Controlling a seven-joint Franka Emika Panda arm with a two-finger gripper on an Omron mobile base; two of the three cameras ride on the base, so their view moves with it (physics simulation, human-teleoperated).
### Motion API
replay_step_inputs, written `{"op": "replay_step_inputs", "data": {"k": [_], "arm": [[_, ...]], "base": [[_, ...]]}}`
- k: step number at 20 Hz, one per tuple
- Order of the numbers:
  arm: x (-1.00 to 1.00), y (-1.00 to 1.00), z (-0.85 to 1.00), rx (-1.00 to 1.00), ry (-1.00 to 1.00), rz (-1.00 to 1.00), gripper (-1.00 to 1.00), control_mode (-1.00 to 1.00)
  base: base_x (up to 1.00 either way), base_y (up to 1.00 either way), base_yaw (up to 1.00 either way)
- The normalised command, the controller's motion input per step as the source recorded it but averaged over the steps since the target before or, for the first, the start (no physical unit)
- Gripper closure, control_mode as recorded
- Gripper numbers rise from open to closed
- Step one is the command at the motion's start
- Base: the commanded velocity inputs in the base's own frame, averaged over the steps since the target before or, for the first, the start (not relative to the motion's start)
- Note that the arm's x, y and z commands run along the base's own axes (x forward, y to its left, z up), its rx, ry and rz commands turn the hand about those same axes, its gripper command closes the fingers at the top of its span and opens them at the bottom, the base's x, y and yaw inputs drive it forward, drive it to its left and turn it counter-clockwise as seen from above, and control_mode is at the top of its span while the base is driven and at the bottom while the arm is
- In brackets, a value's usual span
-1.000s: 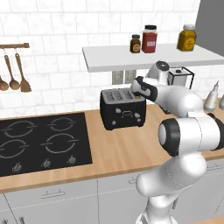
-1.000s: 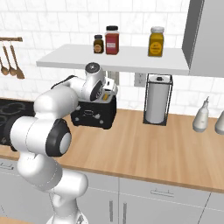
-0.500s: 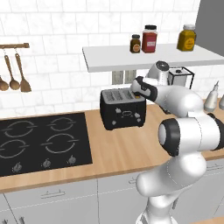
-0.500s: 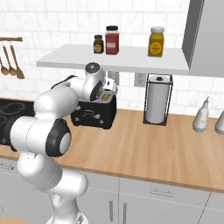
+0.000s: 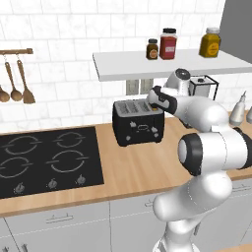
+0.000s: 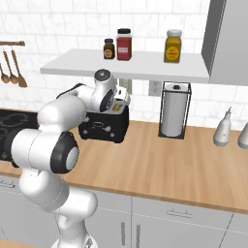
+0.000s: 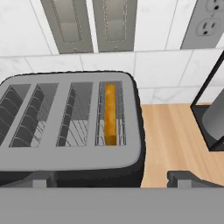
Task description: Start the toaster. Once the lever pops up, take the bread to the plate on the dining counter.
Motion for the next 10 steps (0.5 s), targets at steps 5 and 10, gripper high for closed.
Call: {"op": "replay_step_inputs", "data": {"k": [5, 10], "arm": [[0.0, 0.0, 0.0, 0.0, 0.0, 0.0, -1.0, -1.0], [0.0, 0.0, 0.0, 0.0, 0.0, 0.0, -1.0, -1.0]], "base": [[0.0, 0.0, 0.0], [0.0, 0.0, 0.0]]}}
